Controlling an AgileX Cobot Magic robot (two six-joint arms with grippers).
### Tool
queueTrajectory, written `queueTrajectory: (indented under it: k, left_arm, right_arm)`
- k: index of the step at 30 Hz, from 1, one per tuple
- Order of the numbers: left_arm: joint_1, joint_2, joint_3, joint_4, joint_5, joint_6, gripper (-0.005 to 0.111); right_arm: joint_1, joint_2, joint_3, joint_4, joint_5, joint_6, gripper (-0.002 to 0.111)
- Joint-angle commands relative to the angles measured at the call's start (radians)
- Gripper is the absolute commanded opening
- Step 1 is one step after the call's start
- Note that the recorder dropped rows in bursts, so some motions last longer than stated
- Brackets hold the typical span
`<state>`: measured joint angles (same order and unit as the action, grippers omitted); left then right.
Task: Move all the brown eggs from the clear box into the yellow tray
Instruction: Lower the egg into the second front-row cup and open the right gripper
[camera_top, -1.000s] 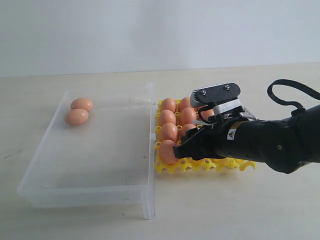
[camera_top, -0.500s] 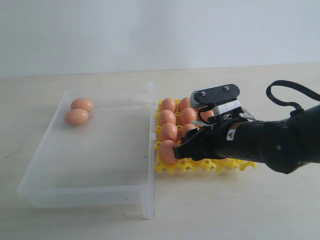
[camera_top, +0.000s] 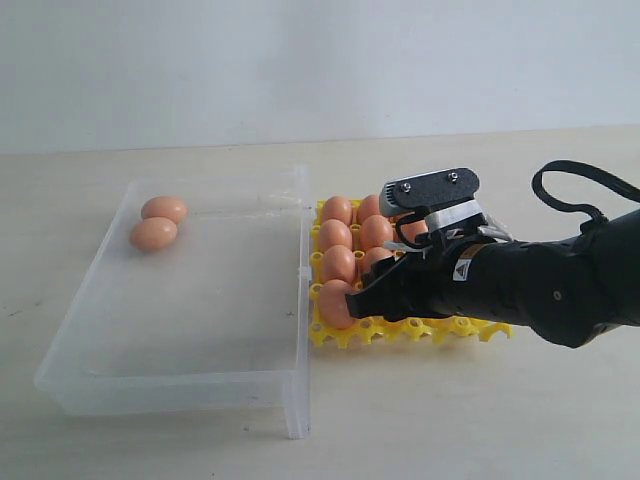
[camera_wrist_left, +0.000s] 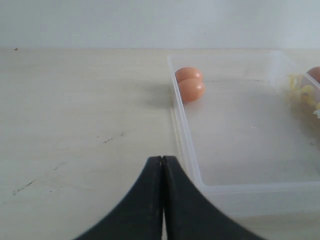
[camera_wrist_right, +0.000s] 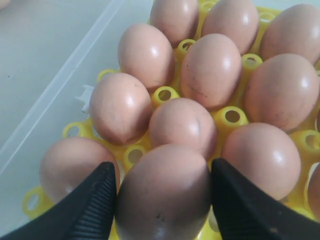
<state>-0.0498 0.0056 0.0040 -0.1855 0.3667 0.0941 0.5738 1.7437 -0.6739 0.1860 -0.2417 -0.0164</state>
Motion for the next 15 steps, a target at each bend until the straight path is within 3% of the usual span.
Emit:
queueTrajectory:
  k: [1, 15]
  left_arm:
    - [0.001, -0.006, -0.004, -0.002, -0.004, 0.003, 0.0]
    - [0.001, -0.006, -0.004, -0.002, -0.004, 0.003, 0.0]
  right_arm:
    - [-0.004, -0.001, -0.008, -0.009, -0.022, -0.005, 0.059]
    - [-0.004, -0.015, -0.04, -0.009, 0.021, 0.0, 0.062]
